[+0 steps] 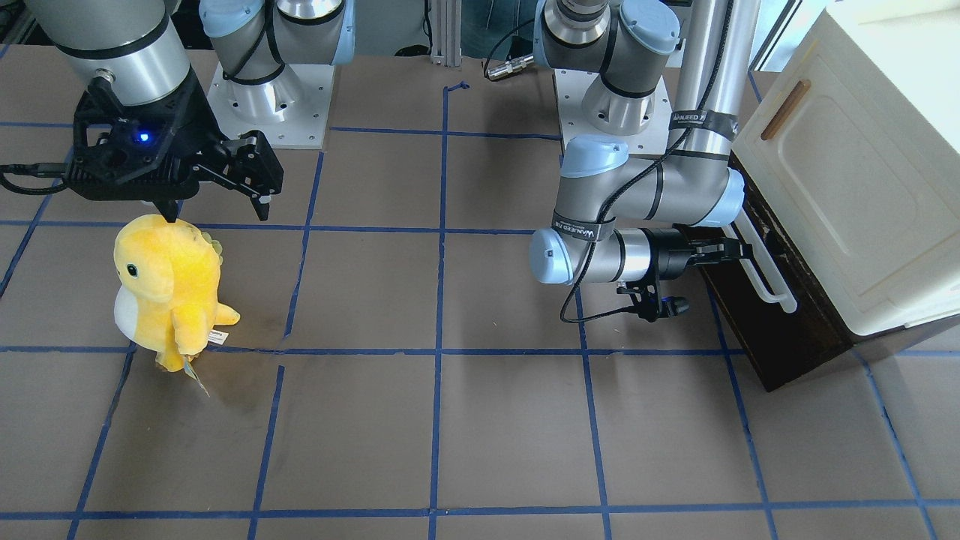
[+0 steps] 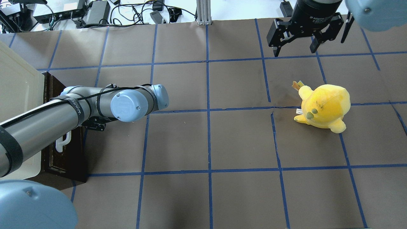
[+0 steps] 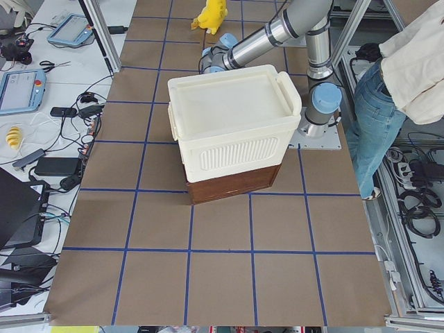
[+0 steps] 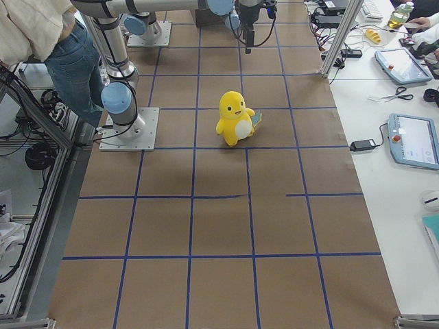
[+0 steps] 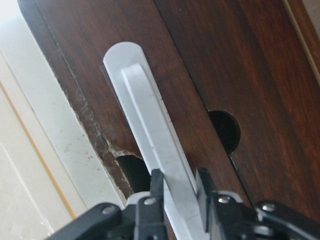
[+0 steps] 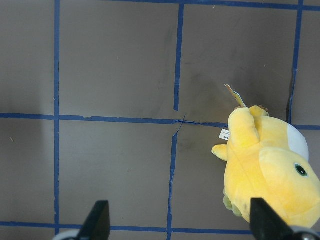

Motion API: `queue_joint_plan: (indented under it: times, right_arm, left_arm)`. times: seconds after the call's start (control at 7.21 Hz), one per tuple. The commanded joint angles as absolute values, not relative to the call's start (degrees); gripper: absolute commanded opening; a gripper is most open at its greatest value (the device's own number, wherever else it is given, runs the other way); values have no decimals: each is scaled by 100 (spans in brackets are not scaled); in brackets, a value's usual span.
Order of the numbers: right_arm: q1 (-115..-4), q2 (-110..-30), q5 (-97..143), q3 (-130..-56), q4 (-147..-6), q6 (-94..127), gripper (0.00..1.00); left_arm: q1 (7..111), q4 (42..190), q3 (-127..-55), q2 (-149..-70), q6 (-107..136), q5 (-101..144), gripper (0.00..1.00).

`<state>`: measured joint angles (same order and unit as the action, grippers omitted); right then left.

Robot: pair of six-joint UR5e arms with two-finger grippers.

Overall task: Pull drawer sideways
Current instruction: 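Pull the handle with the left gripper, sliding the drawer outward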

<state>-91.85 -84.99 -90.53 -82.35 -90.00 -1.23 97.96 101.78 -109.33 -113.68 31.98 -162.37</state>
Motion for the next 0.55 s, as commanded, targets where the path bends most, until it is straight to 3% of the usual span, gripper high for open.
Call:
queue_joint_plan:
  times: [0.0, 0.42]
  right_arm:
    - [-9185, -8499, -9053, -8235, -9000, -123, 100]
    - [-9185, -8499, -9053, -8235, -9000, -123, 100]
  left_arm:
    - [9896, 10186, -10907, -11364, 3182, -16225, 15]
    - [9984, 10187, -10881, -11391, 3182, -16207, 15]
